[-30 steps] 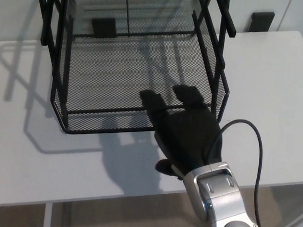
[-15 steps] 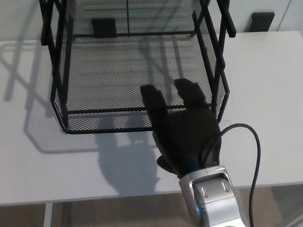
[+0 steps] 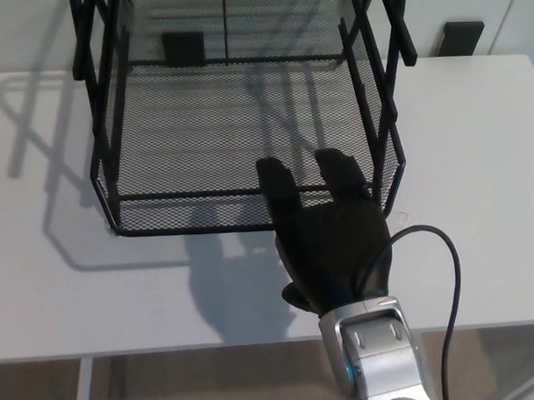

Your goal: The robot walks towards a file tray kept in the middle of a desk and uses its right hand to grab a tray and pulls it out towards itself

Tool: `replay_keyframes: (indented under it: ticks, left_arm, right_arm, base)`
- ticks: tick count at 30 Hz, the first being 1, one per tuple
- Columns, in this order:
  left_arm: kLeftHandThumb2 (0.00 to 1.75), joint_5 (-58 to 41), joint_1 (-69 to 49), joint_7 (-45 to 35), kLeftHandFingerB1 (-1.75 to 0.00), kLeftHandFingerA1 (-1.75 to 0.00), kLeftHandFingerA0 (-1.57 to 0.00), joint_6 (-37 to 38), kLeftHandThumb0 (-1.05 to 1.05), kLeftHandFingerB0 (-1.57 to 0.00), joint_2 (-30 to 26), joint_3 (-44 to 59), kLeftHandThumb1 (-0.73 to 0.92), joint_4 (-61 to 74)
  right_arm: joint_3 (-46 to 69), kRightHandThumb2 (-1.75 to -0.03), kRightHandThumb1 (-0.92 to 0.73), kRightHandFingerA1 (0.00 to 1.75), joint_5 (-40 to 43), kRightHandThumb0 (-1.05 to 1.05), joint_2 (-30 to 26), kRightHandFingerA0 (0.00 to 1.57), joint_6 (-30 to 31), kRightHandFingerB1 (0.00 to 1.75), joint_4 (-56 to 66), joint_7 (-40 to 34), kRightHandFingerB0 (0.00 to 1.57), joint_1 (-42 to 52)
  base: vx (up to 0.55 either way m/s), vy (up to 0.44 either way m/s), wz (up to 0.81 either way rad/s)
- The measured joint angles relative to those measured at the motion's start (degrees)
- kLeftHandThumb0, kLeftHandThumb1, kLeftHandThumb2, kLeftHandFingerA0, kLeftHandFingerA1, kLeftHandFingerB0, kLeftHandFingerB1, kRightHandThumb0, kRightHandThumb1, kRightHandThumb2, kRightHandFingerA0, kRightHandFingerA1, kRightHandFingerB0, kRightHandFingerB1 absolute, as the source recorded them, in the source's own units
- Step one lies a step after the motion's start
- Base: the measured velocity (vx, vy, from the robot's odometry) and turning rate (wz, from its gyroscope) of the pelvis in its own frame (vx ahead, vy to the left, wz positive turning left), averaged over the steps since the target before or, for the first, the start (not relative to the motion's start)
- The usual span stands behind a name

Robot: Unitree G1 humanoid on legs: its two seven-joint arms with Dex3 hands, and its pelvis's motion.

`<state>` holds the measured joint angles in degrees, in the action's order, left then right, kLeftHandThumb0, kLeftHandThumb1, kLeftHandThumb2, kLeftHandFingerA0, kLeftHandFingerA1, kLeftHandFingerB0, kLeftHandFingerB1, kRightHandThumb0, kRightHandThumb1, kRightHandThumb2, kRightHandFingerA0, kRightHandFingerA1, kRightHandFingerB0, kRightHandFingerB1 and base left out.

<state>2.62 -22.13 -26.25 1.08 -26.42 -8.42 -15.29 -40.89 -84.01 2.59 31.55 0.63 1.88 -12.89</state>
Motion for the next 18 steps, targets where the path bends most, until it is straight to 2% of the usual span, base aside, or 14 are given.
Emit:
replay_keyframes:
  ticks: [5, 6, 8, 10, 11, 18]
  left_arm:
    - [0.57, 0.62, -0.07, -0.29, -0.38, -0.40, -0.65, 0.07, -0.53, -0.57, -0.09, -0.34, 0.53, 0.00]
    - [0.57, 0.79, -0.06, -0.31, -0.38, -0.40, -0.66, 0.12, -0.53, -0.57, -0.16, -0.47, 0.52, 0.01]
    - [0.57, 1.06, -0.07, -0.31, -0.38, -0.40, -0.66, 0.45, -0.53, -0.57, -0.27, -0.62, 0.52, 0.01]
    - [0.57, 1.25, -0.05, -0.34, -0.38, -0.40, -0.65, 0.74, -0.52, -0.57, -0.31, -0.71, 0.52, -0.01]
    - [0.57, 1.27, -0.03, -0.38, -0.38, -0.40, -0.65, 0.80, -0.51, -0.56, -0.32, -0.72, 0.52, -0.03]
    - [0.57, 1.60, 0.17, -0.91, -0.37, -0.40, -0.65, 1.46, -0.52, -0.56, -0.47, -0.73, 0.53, -0.16]
  right_arm:
    - [0.42, -0.53, -0.41, 0.42, 0.08, -0.76, 0.00, 0.05, -0.02, 0.33, -0.09, -0.45, 0.12, 0.02]
    - [0.42, -0.75, -0.02, 0.54, 0.09, -0.35, 0.00, 0.03, -0.03, 0.50, -0.09, -0.57, 0.00, 0.05]
    - [0.41, -0.74, -0.02, 0.54, 0.12, -0.35, 0.00, 0.03, -0.06, 0.50, -0.13, -0.95, 0.00, 0.31]
    - [0.40, -0.75, -0.04, 0.54, 0.18, -0.35, 0.01, 0.03, -0.10, 0.50, -0.12, -1.40, 0.00, 0.80]
    - [0.39, -0.53, -0.40, 0.44, 0.20, -0.73, 0.01, 0.05, -0.10, 0.35, -0.08, -1.51, 0.11, 0.99]
    - [-0.80, -0.53, -0.41, 0.43, 0.11, -0.73, 0.10, 0.03, -0.11, 0.34, 2.00, -2.61, 0.12, 4.25]
  base:
    - [0.00, 0.000, 0.00]
    - [0.00, 0.000, 0.00]
    - [0.00, 0.000, 0.00]
    - [0.00, 0.000, 0.00]
    - [0.00, 0.000, 0.00]
    - [0.00, 0.000, 0.00]
